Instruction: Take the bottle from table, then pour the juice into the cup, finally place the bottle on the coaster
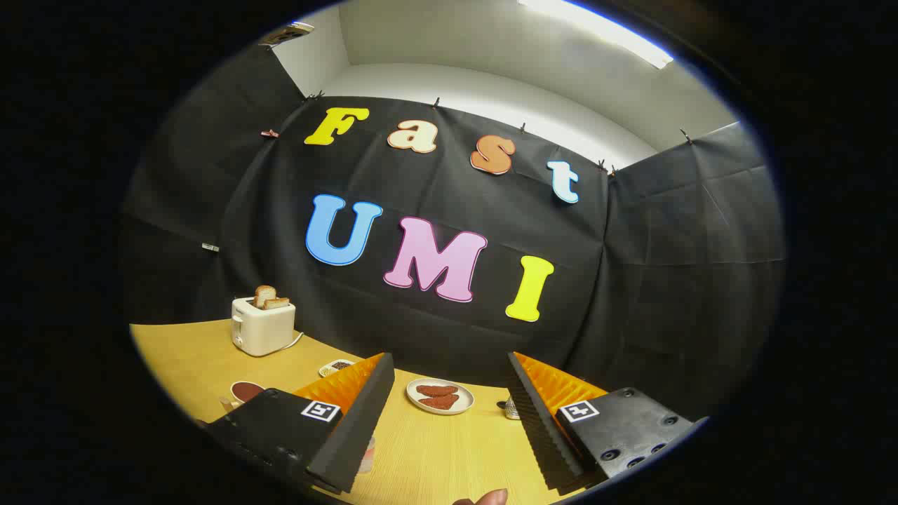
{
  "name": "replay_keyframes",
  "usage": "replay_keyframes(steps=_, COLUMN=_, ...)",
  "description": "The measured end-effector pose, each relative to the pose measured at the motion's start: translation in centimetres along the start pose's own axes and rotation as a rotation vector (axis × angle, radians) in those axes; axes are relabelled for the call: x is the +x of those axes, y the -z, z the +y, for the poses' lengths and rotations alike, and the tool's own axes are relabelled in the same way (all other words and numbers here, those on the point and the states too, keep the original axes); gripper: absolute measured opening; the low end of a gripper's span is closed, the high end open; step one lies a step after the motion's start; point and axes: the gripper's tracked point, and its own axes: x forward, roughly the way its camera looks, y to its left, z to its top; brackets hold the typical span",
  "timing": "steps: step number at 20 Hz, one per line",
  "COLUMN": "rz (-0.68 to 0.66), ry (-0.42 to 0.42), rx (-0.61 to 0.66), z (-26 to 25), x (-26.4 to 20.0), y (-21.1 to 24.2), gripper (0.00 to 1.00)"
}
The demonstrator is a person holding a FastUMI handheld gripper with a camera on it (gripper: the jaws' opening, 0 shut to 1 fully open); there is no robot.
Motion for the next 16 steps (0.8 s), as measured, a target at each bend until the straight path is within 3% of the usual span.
replay_keyframes(steps=16, rz=-0.009, ry=-0.016, rx=0.003, z=2.5, x=-0.2, y=0.5, gripper=0.97)
